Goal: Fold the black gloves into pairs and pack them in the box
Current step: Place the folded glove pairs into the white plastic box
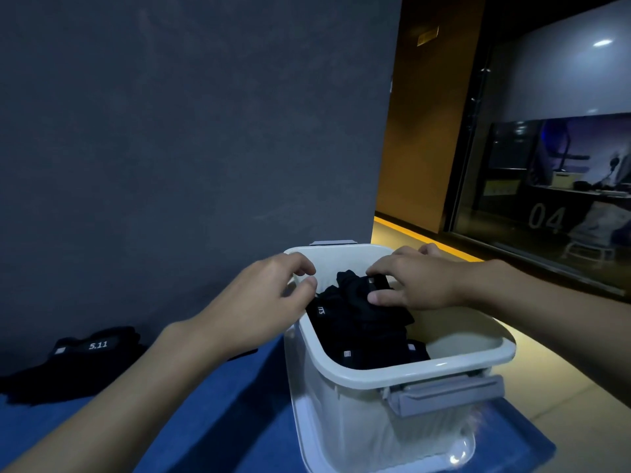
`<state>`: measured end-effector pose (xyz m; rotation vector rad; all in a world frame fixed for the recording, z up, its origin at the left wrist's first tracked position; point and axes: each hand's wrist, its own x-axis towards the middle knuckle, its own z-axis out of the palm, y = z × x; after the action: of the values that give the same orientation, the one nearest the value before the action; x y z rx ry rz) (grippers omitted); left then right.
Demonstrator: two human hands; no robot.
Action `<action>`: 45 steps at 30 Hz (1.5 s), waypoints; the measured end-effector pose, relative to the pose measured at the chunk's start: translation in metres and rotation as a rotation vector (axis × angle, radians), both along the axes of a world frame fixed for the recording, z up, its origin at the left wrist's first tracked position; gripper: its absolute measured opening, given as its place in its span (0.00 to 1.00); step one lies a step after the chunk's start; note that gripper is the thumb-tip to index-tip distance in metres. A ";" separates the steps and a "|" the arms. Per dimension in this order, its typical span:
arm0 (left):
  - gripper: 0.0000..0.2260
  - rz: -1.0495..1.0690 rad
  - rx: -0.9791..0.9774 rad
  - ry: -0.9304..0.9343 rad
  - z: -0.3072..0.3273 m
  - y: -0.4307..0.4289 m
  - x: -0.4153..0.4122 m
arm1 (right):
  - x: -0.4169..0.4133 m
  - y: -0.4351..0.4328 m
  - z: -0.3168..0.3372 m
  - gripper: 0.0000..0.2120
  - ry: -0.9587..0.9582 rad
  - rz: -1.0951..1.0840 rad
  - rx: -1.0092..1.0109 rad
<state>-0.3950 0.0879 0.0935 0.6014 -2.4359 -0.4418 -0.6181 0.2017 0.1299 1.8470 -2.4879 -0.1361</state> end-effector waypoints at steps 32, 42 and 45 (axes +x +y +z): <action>0.19 -0.018 -0.024 -0.067 -0.007 0.000 0.009 | -0.020 -0.015 -0.013 0.42 0.394 0.066 0.298; 0.25 -0.036 -0.018 -0.064 -0.006 -0.003 0.007 | -0.020 -0.017 -0.011 0.42 0.372 0.079 0.308; 0.25 -0.044 0.000 -0.070 -0.004 -0.004 0.009 | -0.017 -0.011 -0.007 0.42 0.310 0.060 0.259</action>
<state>-0.3863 0.0838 0.0894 0.5738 -2.5194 -0.4460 -0.6351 0.1904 0.1226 1.8160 -2.2866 -0.7149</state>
